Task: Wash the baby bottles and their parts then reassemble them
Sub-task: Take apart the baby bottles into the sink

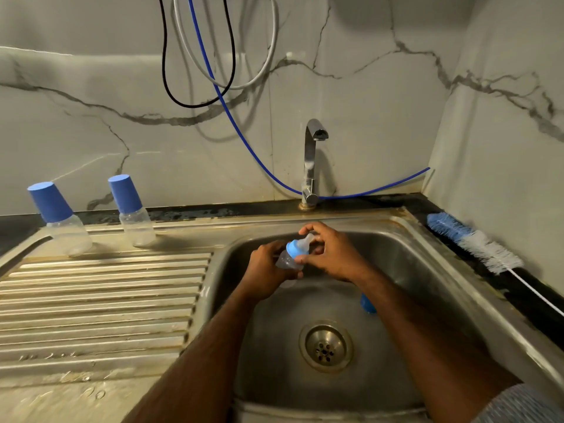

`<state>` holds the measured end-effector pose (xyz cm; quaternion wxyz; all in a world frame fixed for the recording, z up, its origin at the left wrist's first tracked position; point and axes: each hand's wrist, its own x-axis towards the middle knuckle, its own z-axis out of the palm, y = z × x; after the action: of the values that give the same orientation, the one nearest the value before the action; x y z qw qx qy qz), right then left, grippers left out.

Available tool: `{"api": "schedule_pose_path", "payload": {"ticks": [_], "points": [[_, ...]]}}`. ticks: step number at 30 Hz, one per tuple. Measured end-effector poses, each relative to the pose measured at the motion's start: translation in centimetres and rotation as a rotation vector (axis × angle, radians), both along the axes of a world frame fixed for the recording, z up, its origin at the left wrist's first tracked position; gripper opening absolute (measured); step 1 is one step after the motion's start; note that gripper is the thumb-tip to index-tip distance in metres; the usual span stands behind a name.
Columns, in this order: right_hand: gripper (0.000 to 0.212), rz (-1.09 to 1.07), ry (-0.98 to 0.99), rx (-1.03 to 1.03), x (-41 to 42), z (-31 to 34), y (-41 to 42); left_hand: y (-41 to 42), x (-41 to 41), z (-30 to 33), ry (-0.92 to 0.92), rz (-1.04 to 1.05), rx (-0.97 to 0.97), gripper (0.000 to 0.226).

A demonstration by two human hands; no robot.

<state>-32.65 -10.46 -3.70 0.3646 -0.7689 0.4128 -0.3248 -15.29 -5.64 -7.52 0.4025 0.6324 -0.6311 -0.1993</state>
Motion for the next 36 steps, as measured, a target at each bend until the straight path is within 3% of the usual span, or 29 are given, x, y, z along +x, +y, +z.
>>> {"api": "schedule_pose_path", "payload": {"ticks": [5,9,12,19,25,27,30,33,36], "points": [[0.048,0.044,-0.032,0.023,-0.4,0.2,-0.5,-0.2,1.0,-1.1,-0.110,0.123,0.127,0.062],[0.060,0.082,0.149,0.010,-0.9,-1.0,-0.7,-0.4,1.5,-2.2,-0.123,0.246,0.262,0.075],[0.062,0.103,0.312,0.002,-1.2,-1.7,-0.8,-0.1,1.9,-2.7,-0.189,0.253,0.313,0.071],[0.050,0.063,0.369,0.024,-1.6,-2.1,-1.4,0.2,2.3,-3.7,-0.214,0.248,0.448,0.067],[0.046,0.092,0.389,0.031,-1.6,-2.2,-1.4,0.3,2.1,-3.7,-0.246,0.232,0.465,0.086],[0.046,0.091,0.381,0.039,-1.6,-2.2,-1.4,0.5,1.7,-2.9,-0.222,0.224,0.423,0.088],[0.048,0.068,0.305,0.057,-1.6,-1.8,-1.4,0.8,1.3,-1.1,-0.123,0.199,0.212,0.082],[0.047,0.043,0.053,0.148,-1.5,-1.0,-1.3,1.4,1.2,0.3,0.202,0.057,0.112,0.072],[0.040,0.021,-0.188,0.302,-1.2,-0.2,-0.7,2.0,0.6,1.1,0.395,-0.081,0.105,0.072]]}}
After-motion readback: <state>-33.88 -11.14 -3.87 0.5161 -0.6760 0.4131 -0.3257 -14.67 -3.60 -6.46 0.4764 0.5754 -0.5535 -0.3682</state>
